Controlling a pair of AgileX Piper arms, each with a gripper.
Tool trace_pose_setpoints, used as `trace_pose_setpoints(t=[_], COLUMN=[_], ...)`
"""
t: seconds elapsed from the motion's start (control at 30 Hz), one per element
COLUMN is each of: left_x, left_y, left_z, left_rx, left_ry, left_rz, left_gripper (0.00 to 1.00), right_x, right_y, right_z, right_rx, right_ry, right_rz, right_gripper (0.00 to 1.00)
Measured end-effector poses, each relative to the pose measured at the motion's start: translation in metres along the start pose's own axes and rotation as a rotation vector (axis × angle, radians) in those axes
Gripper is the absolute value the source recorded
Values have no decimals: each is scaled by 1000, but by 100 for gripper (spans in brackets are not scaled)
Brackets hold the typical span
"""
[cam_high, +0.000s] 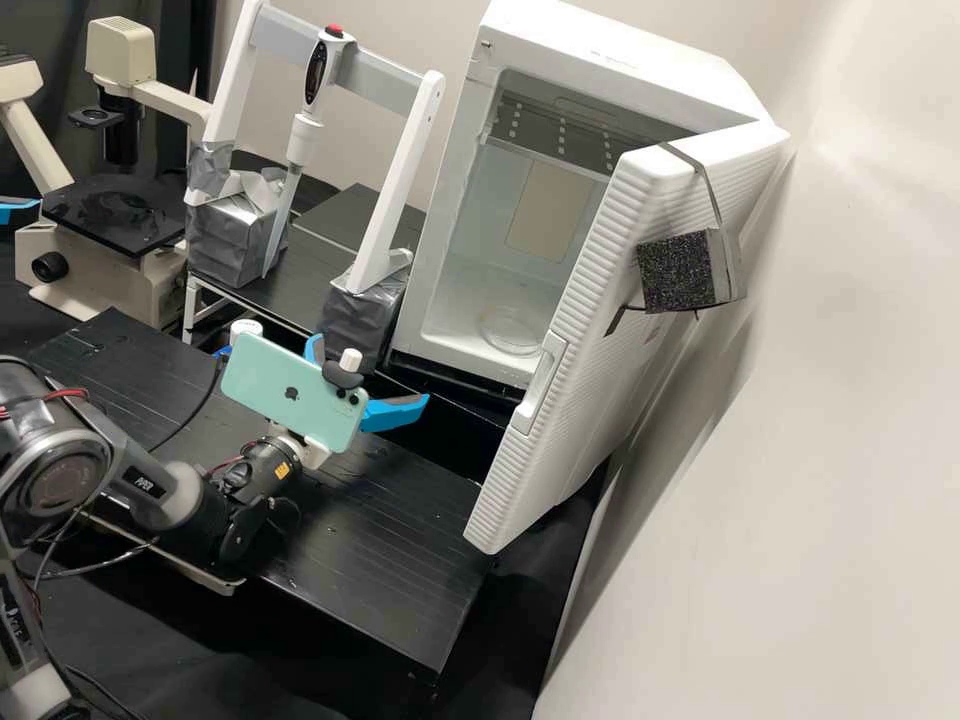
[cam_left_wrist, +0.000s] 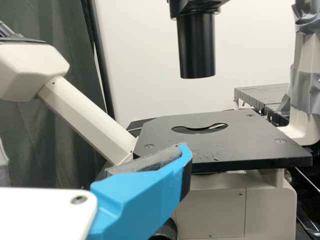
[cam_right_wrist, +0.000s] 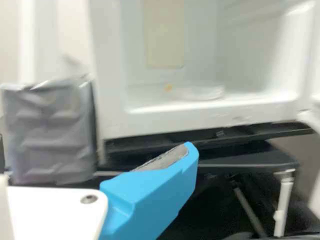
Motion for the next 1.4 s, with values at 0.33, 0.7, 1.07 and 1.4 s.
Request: trace_pose_setpoints(t=[0.33,0.7,1.07,1.4], left_x=[0,0,0,0], left_y=[0,0,0,0], left_z=[0,0,0,0], left_rx=[0,0,0,0], left_ry=[0,0,0,0], left_rz=[0,0,0,0], left_gripper=[100,100,100,100], right_x=[15,85,157,178], right_y=[48,68,61,62], right_z=[19,18,31,41], right_rx=[12,6,-5,8], right_ry=[-17,-25,-115,-159], right_rz=[146,138,46,31], right_gripper=[100,100,100,100])
